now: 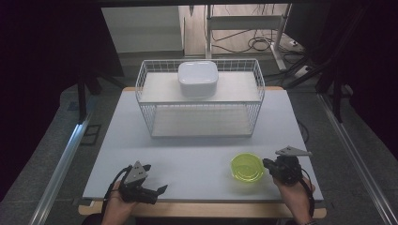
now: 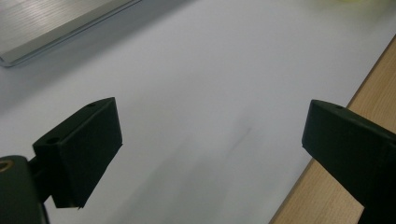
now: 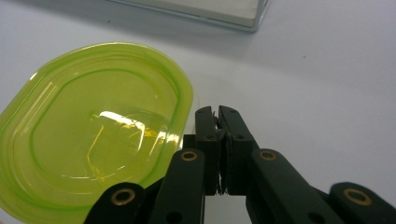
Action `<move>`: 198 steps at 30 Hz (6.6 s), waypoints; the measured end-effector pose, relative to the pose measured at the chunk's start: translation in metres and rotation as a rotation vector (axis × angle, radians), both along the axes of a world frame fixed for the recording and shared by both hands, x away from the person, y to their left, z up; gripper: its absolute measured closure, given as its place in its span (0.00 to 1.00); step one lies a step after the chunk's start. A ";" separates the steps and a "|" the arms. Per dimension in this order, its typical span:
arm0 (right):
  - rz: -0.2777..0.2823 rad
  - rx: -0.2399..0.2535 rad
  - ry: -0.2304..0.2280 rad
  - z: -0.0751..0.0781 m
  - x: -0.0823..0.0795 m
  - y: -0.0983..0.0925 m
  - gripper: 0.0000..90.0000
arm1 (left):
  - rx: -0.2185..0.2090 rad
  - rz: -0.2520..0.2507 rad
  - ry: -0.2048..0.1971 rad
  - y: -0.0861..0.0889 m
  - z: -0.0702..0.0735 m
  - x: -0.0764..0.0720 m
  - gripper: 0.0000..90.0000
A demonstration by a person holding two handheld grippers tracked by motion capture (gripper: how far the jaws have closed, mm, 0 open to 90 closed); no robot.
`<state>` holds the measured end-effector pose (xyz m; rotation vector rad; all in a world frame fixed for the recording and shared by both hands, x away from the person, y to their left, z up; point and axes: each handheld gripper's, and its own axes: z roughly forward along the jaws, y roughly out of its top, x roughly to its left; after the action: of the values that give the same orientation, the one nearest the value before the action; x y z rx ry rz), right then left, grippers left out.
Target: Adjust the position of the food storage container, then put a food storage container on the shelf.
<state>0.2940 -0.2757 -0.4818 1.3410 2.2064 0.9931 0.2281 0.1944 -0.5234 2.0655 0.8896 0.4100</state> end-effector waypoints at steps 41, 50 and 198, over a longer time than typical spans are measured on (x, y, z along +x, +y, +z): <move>0.185 0.098 0.186 -0.029 0.001 0.065 0.95 | 0.013 -0.016 0.013 -0.005 -0.002 0.001 0.05; 0.255 0.076 0.172 -0.032 0.013 0.103 0.96 | 0.019 -0.023 0.013 -0.006 -0.003 0.000 0.05; 0.284 0.620 0.298 0.066 0.064 0.099 0.91 | 0.043 -0.037 0.015 -0.006 -0.004 0.001 0.07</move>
<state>0.3583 -0.1767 -0.4160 1.5225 2.4644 1.7972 0.2291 0.1887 -0.5277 2.1239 0.8575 0.3974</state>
